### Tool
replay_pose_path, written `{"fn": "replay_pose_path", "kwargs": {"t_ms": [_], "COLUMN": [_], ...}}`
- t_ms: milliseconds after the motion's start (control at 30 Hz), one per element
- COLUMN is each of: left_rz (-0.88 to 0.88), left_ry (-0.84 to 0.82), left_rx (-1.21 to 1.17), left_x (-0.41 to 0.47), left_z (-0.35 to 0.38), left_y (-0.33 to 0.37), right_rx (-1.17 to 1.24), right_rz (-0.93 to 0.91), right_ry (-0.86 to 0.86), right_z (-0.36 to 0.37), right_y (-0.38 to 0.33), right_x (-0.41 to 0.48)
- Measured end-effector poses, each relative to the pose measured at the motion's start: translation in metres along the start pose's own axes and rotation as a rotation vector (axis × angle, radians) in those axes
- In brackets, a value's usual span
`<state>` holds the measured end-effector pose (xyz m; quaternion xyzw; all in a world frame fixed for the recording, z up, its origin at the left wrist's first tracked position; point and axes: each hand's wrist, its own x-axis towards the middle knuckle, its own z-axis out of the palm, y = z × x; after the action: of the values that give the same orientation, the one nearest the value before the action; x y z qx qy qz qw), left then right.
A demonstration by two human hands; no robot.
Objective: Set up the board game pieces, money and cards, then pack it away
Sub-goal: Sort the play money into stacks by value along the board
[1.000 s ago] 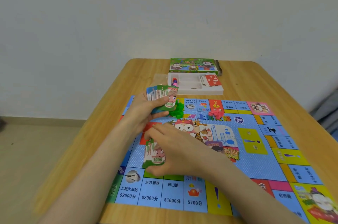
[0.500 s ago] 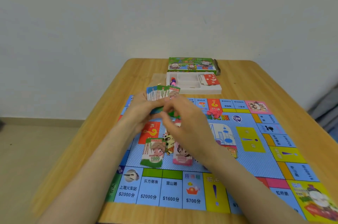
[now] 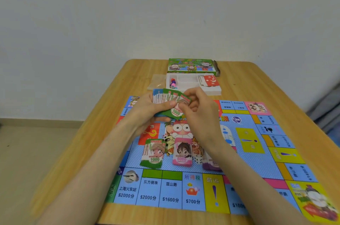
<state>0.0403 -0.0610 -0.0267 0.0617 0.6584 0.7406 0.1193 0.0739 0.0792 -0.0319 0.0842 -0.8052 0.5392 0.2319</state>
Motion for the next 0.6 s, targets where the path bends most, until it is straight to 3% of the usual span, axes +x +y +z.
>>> {"fn": "replay_pose_path", "kwargs": {"t_ms": [200, 333, 467, 600], "left_rz": [0.012, 0.005, 0.020, 0.020], "left_ry": [0.025, 0.090, 0.151, 0.167], "left_rx": [-0.064, -0.091, -0.085, -0.084], "left_x": [0.001, 0.002, 0.004, 0.007], "left_z": [-0.001, -0.004, -0.005, -0.010], "left_y": [-0.001, -0.002, -0.003, -0.005], "right_rx": [-0.116, -0.048, 0.260, 0.090], "right_rz": [-0.107, -0.106, 0.101, 0.082], "right_ry": [0.061, 0.090, -0.203, -0.538], "right_z": [0.000, 0.000, -0.002, 0.003], "right_y": [0.006, 0.005, -0.011, -0.012], "right_x": [0.001, 0.002, -0.003, -0.009]}}
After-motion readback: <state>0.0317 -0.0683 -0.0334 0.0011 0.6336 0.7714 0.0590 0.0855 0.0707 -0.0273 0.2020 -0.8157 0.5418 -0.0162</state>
